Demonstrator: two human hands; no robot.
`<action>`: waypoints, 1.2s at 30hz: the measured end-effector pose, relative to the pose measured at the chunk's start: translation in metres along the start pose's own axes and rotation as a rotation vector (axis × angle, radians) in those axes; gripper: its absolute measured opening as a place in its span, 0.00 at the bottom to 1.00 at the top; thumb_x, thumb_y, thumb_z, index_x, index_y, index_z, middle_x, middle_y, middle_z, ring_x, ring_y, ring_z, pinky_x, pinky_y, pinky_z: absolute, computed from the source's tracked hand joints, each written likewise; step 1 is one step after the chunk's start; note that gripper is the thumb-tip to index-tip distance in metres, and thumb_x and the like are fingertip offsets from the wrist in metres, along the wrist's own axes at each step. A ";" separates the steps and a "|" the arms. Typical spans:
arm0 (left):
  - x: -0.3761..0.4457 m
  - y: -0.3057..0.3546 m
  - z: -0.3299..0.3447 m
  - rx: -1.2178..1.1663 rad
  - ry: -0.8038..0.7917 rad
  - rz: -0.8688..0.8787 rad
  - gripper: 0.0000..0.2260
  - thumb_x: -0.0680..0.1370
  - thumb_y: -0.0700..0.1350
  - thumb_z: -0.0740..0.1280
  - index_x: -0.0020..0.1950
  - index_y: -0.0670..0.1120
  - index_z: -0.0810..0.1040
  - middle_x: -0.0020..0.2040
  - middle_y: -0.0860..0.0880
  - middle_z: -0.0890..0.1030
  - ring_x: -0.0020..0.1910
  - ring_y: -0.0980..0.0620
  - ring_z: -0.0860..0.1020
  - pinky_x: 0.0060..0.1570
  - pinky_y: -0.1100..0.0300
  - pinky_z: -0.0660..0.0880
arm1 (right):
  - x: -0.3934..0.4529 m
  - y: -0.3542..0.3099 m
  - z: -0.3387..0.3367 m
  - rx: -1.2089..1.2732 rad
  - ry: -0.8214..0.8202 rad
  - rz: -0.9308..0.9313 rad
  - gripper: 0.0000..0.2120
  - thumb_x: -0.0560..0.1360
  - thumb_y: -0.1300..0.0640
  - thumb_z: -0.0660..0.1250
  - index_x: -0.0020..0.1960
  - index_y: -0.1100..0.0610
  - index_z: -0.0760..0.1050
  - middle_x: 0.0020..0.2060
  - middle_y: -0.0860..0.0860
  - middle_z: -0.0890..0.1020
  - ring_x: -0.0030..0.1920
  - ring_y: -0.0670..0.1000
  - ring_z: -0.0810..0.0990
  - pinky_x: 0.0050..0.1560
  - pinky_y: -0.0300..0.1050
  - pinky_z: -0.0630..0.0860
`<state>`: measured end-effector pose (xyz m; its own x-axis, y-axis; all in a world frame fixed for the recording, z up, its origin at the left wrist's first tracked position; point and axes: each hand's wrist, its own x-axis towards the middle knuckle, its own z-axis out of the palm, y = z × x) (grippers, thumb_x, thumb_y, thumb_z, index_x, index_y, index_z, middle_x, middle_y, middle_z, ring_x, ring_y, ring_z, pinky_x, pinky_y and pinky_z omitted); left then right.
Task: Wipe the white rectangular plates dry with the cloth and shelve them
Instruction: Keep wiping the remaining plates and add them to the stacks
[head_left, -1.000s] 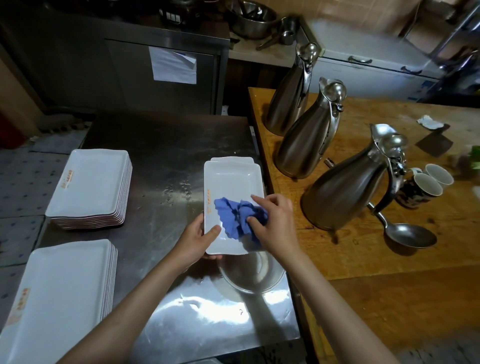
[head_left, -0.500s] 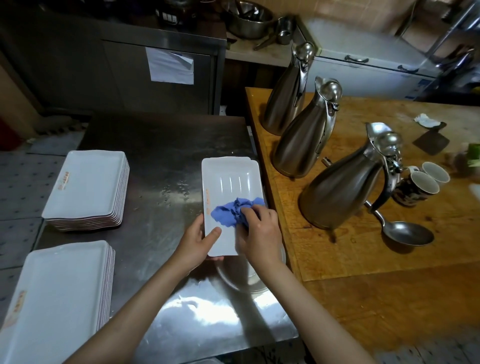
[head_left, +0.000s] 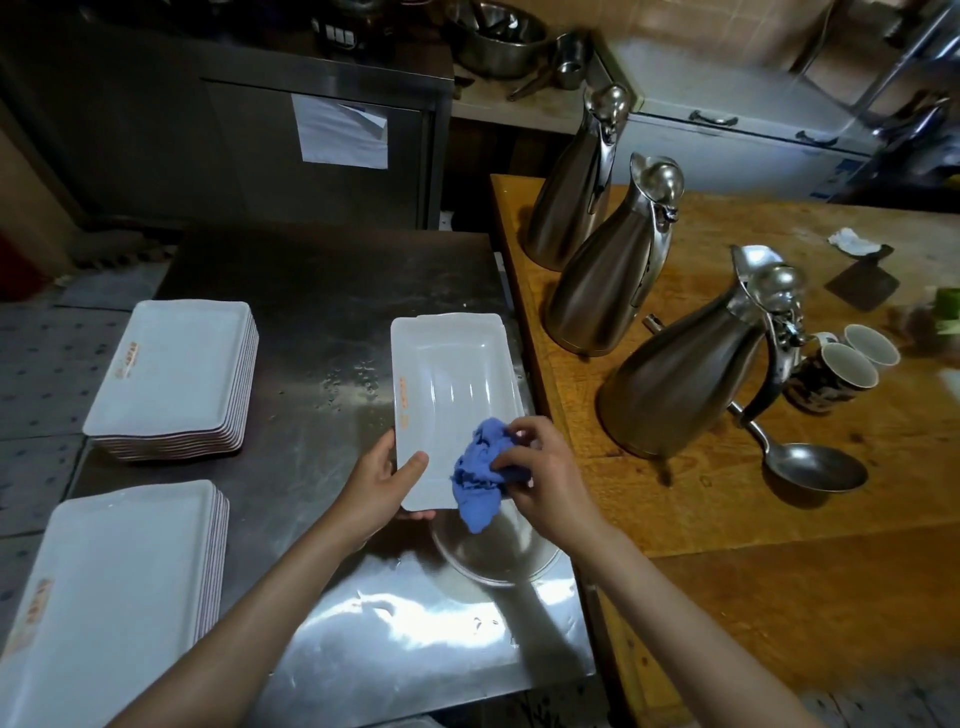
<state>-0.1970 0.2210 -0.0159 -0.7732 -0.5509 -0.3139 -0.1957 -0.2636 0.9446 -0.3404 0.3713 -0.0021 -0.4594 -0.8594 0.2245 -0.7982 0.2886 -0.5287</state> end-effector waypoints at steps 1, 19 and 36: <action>0.000 0.001 0.000 -0.004 -0.002 0.001 0.16 0.81 0.40 0.60 0.68 0.48 0.67 0.58 0.48 0.78 0.43 0.53 0.82 0.32 0.62 0.78 | 0.002 0.002 0.000 -0.028 0.027 0.012 0.12 0.62 0.68 0.77 0.43 0.59 0.82 0.52 0.59 0.76 0.53 0.58 0.76 0.50 0.42 0.71; -0.010 0.013 -0.002 0.047 -0.113 0.004 0.14 0.81 0.40 0.59 0.67 0.45 0.68 0.38 0.45 0.83 0.25 0.49 0.77 0.23 0.62 0.72 | 0.051 0.000 -0.007 -0.113 0.240 0.105 0.14 0.71 0.66 0.69 0.57 0.61 0.78 0.61 0.60 0.75 0.59 0.59 0.74 0.58 0.33 0.65; -0.012 0.008 -0.007 0.114 -0.202 -0.037 0.16 0.81 0.44 0.61 0.69 0.49 0.66 0.44 0.47 0.84 0.29 0.48 0.80 0.26 0.60 0.74 | 0.076 -0.026 -0.004 0.260 0.373 0.376 0.11 0.74 0.69 0.64 0.50 0.57 0.78 0.48 0.49 0.80 0.49 0.42 0.76 0.50 0.31 0.75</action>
<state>-0.1850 0.2199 -0.0049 -0.8669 -0.3701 -0.3338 -0.2842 -0.1831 0.9411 -0.3559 0.2996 0.0321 -0.8360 -0.4979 0.2307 -0.4538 0.3910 -0.8007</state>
